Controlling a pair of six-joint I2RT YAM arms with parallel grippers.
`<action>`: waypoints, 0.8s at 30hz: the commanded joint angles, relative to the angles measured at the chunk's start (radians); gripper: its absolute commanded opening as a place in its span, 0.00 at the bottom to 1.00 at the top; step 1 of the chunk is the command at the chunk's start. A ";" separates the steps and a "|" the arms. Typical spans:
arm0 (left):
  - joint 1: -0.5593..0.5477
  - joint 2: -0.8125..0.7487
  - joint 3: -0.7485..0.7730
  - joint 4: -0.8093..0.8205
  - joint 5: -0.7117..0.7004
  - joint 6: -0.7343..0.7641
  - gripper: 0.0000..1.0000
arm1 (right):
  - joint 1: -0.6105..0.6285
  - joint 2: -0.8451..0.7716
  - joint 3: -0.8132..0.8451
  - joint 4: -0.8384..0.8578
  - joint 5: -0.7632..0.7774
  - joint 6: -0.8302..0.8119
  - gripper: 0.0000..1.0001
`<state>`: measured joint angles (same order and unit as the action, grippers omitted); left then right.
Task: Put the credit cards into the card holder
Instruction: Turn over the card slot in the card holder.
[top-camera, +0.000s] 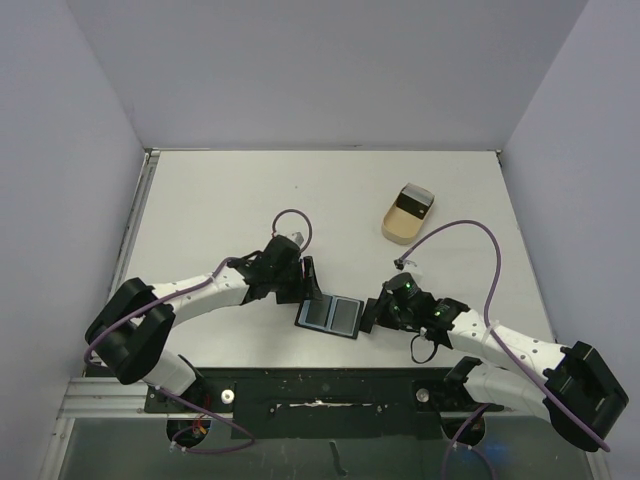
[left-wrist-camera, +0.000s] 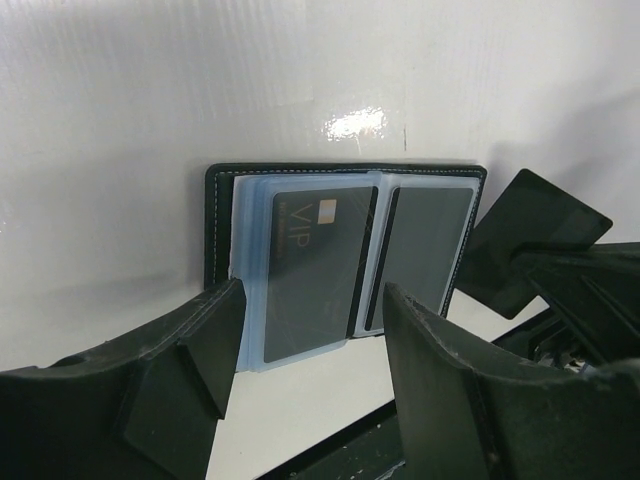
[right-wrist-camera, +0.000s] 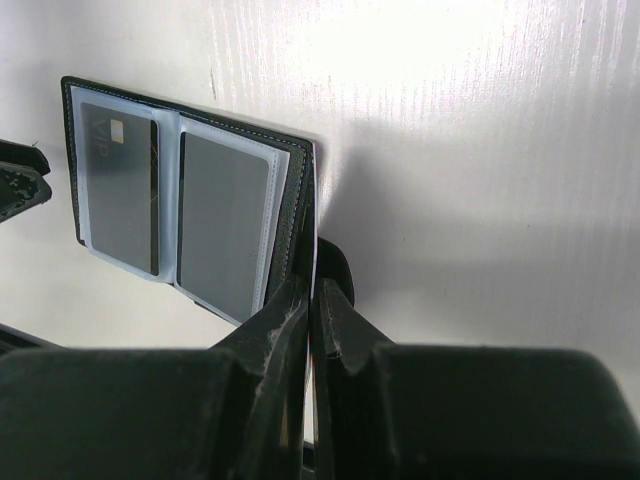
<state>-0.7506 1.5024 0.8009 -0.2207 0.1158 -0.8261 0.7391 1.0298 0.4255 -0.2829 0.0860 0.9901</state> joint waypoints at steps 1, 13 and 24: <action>0.007 -0.009 0.002 0.079 0.044 0.009 0.57 | -0.006 0.022 0.022 0.002 0.028 -0.028 0.00; 0.007 0.014 -0.015 0.111 0.049 0.006 0.57 | -0.005 0.018 0.019 0.001 0.027 -0.027 0.00; 0.005 0.038 -0.028 0.122 0.041 0.009 0.57 | -0.007 0.017 0.017 0.001 0.027 -0.027 0.00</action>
<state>-0.7506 1.5307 0.7784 -0.1604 0.1566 -0.8261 0.7391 1.0397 0.4263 -0.2771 0.0860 0.9863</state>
